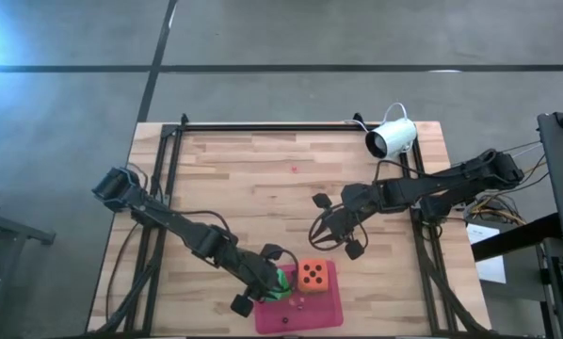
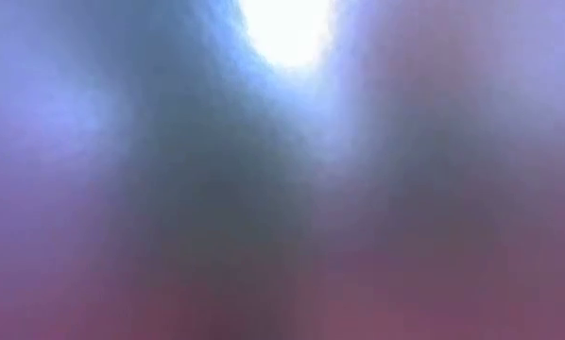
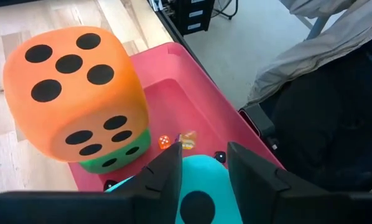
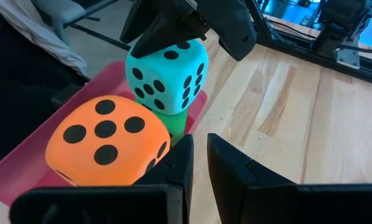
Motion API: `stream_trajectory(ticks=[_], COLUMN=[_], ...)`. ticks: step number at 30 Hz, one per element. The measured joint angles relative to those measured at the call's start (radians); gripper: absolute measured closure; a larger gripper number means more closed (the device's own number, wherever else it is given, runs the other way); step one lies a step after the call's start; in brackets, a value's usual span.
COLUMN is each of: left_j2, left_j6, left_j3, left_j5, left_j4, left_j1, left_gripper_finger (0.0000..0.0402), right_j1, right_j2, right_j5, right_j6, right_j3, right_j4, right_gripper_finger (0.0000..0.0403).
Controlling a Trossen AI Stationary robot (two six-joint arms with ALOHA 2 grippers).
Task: Pick & Place Dice
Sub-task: Put the pink dice into the pink bin
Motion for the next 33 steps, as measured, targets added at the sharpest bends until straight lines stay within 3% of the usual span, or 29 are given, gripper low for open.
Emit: stream_trajectory(ticks=[6, 11, 21, 27, 33], left_j2=[0.000, -0.026, -0.201, -0.315, -0.447], left_j6=[0.007, 0.008, 0.073, 0.093, 0.101], left_j3=[0.016, 0.032, 0.032, 0.016, -0.151], left_j5=[0.000, 0.000, -0.012, -0.108, -0.212], left_j4=[-0.016, -0.121, -0.271, -0.372, -0.357], left_j1=[0.000, 0.011, 0.070, 0.103, 0.127], left_gripper_finger=[0.0247, 0.0233, 0.0215, 0.0206, 0.0198], right_j1=[0.000, -0.001, -0.004, -0.018, -0.086], right_j2=[0.000, -0.001, -0.040, -0.046, -0.038], right_j5=[0.000, 0.000, 0.021, 0.111, 0.105], right_j6=[-0.001, -0.004, -0.032, -0.038, -0.024], right_j3=[0.000, 0.000, 0.000, 0.000, -0.007], right_j4=[0.000, 0.000, -0.006, -0.036, -0.060], right_gripper_finger=[0.0360, 0.0360, 0.0360, 0.0360, 0.0360])
